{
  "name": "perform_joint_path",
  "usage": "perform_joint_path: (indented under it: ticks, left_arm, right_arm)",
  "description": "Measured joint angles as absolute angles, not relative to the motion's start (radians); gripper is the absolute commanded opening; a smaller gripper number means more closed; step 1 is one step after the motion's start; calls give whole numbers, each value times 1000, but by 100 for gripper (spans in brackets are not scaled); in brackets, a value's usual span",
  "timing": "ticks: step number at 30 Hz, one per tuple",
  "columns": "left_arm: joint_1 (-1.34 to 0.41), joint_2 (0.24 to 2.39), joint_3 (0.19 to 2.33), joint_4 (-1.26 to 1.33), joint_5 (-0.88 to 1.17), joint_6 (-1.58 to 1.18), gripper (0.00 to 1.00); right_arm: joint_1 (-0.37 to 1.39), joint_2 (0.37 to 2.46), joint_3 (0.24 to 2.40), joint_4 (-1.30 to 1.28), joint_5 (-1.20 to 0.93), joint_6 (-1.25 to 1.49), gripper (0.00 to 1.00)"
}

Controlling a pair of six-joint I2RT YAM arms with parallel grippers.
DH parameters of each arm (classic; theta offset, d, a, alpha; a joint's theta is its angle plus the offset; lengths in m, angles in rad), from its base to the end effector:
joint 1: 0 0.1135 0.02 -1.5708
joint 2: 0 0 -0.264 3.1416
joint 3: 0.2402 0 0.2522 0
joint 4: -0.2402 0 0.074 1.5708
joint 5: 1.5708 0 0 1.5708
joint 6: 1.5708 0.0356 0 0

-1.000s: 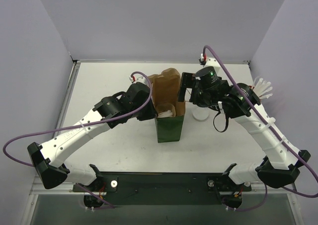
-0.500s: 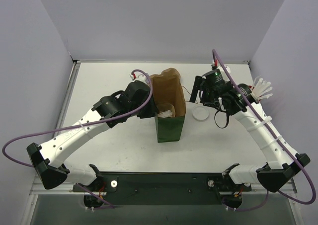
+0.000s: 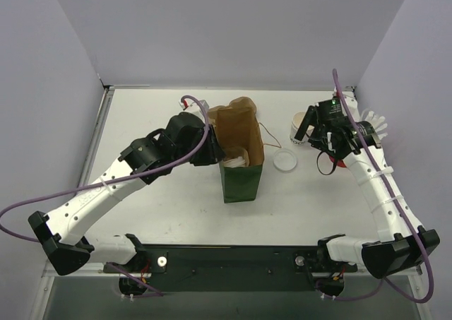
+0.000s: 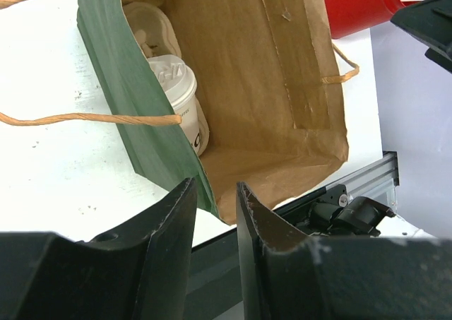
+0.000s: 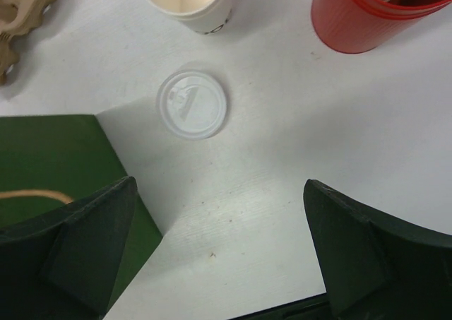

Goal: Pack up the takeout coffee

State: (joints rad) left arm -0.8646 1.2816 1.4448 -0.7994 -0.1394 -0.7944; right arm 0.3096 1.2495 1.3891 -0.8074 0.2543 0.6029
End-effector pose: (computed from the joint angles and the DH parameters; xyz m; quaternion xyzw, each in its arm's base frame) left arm 0.1754 -0.1981 0.4006 -0.0001 0.8912 -0.2895 0.3493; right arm 0.2466 0.0695 0.3903 0.1852 0.8749 0.0883 0.4388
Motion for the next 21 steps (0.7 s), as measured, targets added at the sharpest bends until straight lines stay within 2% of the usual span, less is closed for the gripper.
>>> perform_joint_path:
  ticks: [10, 21]
  left_arm:
    - [-834, 1238, 1445, -781, -88, -752, 39]
    - [-752, 1198, 1445, -771, -25, -719, 40]
  right_arm:
    - [143, 1340, 1390, -732, 353, 514, 79]
    - [128, 1562, 1429, -511, 503, 265, 73]
